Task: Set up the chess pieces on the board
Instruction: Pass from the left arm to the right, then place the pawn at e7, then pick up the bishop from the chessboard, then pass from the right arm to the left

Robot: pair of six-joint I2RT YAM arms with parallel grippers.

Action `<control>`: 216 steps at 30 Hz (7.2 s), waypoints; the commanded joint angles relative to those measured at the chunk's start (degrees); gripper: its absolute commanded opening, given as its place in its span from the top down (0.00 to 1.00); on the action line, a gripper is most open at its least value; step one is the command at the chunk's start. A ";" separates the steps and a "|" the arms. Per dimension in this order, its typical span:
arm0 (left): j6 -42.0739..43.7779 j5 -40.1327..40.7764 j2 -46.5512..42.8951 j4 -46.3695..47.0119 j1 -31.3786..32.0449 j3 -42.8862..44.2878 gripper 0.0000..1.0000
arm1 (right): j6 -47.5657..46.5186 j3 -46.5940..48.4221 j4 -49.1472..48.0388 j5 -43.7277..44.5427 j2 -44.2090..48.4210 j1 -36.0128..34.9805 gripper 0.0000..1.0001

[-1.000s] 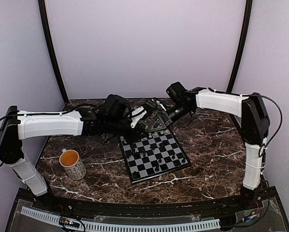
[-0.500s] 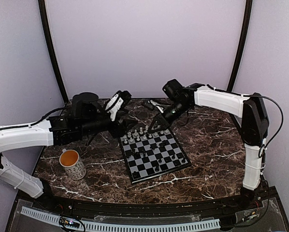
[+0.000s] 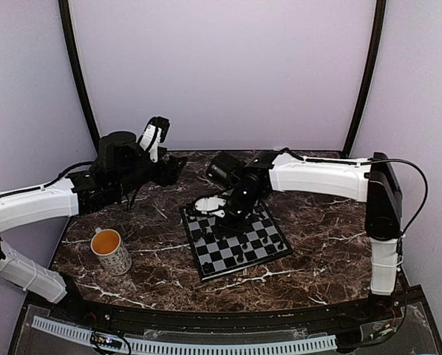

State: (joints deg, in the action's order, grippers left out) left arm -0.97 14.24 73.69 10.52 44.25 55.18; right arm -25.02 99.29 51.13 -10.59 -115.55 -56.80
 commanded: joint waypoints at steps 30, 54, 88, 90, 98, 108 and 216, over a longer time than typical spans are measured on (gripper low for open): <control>-2.05 -1.38 1.87 -2.76 -0.24 2.42 0.28 | -4.20 -2.25 8.96 11.46 -6.79 -2.84 1.00; -2.09 -2.43 3.37 -3.90 -0.23 3.32 0.27 | -3.77 2.29 8.97 14.24 -3.17 -2.40 0.79; 5.81 -31.06 42.41 -45.60 0.10 39.80 0.58 | -3.12 -27.86 -13.96 -11.82 27.80 26.73 0.69; 5.27 -29.91 43.83 -45.56 1.07 40.96 0.58 | -3.78 -28.09 -13.94 -11.79 27.05 26.74 0.69; 1.28 -27.69 44.58 -42.69 1.89 41.90 0.55 | -6.40 -25.39 -14.55 -11.64 19.60 26.27 0.68; -7.23 -29.81 36.74 -36.13 -0.99 33.71 0.54 | -14.03 -16.57 -12.67 -7.89 6.35 23.94 0.64; -25.73 -47.80 27.87 -2.67 0.49 17.45 1.00 | -8.38 -19.34 -8.21 -37.95 22.79 32.06 0.50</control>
State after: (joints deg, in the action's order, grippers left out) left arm -38.44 -35.00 105.73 22.70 44.23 68.53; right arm -31.24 82.41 40.38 -44.05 -99.26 -30.06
